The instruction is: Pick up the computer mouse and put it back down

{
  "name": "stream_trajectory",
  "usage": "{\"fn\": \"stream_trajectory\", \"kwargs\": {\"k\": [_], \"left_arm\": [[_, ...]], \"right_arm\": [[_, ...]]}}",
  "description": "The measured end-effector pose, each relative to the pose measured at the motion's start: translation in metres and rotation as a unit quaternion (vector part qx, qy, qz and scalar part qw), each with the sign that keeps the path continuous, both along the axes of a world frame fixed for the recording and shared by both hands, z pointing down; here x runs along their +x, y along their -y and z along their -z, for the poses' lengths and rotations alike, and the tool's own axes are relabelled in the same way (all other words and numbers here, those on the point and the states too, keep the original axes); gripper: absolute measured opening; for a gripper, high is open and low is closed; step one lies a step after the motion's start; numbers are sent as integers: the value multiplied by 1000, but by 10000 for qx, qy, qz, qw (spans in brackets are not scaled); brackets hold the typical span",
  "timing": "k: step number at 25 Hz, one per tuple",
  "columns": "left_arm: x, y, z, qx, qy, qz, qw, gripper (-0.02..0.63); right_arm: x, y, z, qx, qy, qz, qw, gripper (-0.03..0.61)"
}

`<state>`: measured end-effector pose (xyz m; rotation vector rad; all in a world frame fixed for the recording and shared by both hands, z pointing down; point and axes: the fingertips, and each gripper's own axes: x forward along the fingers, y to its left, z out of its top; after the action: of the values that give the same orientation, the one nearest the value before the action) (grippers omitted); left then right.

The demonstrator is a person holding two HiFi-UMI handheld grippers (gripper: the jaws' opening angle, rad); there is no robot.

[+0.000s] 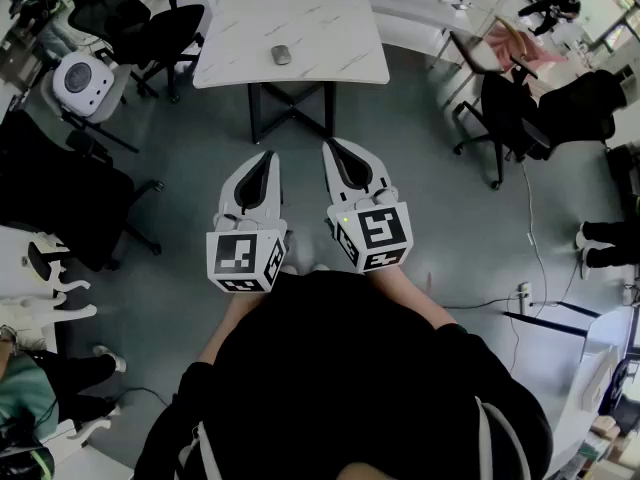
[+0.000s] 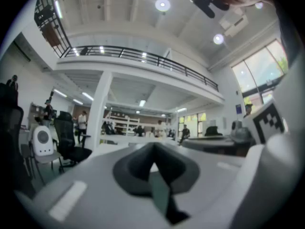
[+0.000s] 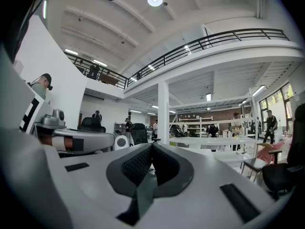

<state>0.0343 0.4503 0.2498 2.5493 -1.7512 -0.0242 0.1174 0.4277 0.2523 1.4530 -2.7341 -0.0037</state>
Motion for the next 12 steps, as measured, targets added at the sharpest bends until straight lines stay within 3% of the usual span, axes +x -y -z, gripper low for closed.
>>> {"fn": "stream_trajectory", "kwargs": {"k": [12], "left_arm": [[19, 32, 2, 140, -15, 163, 9998, 6]], "right_arm": [[19, 36, -4, -29, 231, 285, 9993, 20]]}}
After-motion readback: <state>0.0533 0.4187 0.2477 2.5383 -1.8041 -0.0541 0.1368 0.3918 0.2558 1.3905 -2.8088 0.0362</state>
